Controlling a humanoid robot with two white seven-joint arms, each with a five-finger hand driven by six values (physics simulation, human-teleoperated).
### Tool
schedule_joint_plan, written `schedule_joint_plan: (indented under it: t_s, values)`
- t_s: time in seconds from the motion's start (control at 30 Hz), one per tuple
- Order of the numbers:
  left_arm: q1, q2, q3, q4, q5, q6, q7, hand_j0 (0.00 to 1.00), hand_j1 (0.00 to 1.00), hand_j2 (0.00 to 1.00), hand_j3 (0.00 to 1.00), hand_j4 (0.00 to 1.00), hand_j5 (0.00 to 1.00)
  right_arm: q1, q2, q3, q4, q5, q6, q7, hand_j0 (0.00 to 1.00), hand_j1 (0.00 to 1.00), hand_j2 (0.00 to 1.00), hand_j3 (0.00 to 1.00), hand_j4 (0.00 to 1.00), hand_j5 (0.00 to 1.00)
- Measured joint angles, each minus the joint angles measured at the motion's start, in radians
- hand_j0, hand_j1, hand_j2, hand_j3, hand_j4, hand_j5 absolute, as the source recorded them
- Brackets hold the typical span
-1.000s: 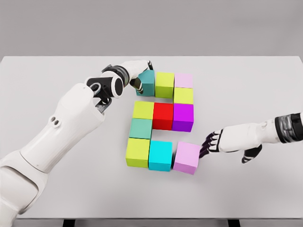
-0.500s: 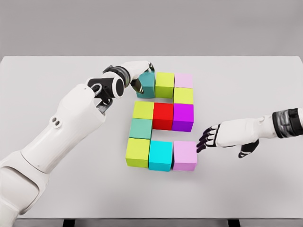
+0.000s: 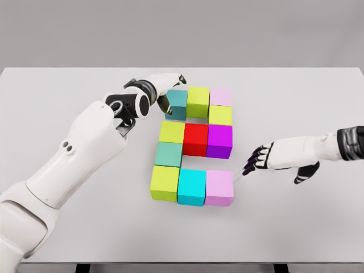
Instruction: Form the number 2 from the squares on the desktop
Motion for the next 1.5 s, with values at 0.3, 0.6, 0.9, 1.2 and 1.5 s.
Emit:
schedule_joint_plan:
  t_s: [0.3, 0.6, 0.9, 1.2, 1.5]
  values:
    - [0.0, -0.001, 0.002, -0.002, -0.022, -0.002, 0.0, 0.99, 0.99, 0.99, 0.99, 0.99, 0.99, 0.023, -0.082, -0.115, 0.024, -0.064, 0.0, 0.0, 1.0, 1.0, 1.0, 1.0, 1.0, 1.0]
    - [0.005, 0.015, 0.015, -0.048, -0.02, -0.003, 0.0, 1.0, 1.0, 1.0, 1.0, 1.0, 1.0, 0.038, -0.195, -0.178, 0.015, -0.282, 0.0, 0.0, 1.0, 1.0, 1.0, 1.0, 1.0, 1.0]
    - [0.028, 0.069, 0.052, -0.136, -0.014, -0.009, 0.0, 1.0, 1.0, 1.0, 1.0, 1.0, 1.0, 0.051, -0.268, -0.185, -0.039, -0.383, 0.0, 0.0, 1.0, 1.0, 1.0, 1.0, 1.0, 1.0]
    - [0.015, 0.133, 0.082, -0.214, 0.083, -0.015, 0.0, 1.0, 1.0, 1.0, 1.0, 1.0, 1.0, 0.052, -0.289, -0.188, -0.051, -0.408, 0.0, 0.0, 1.0, 1.0, 1.0, 1.0, 1.0, 1.0]
    - [-0.02, 0.228, 0.082, -0.275, 0.201, -0.014, 0.0, 1.0, 1.0, 1.0, 1.0, 1.0, 1.0, 0.052, -0.297, -0.189, -0.053, -0.413, 0.0, 0.0, 1.0, 1.0, 1.0, 1.0, 1.0, 1.0]
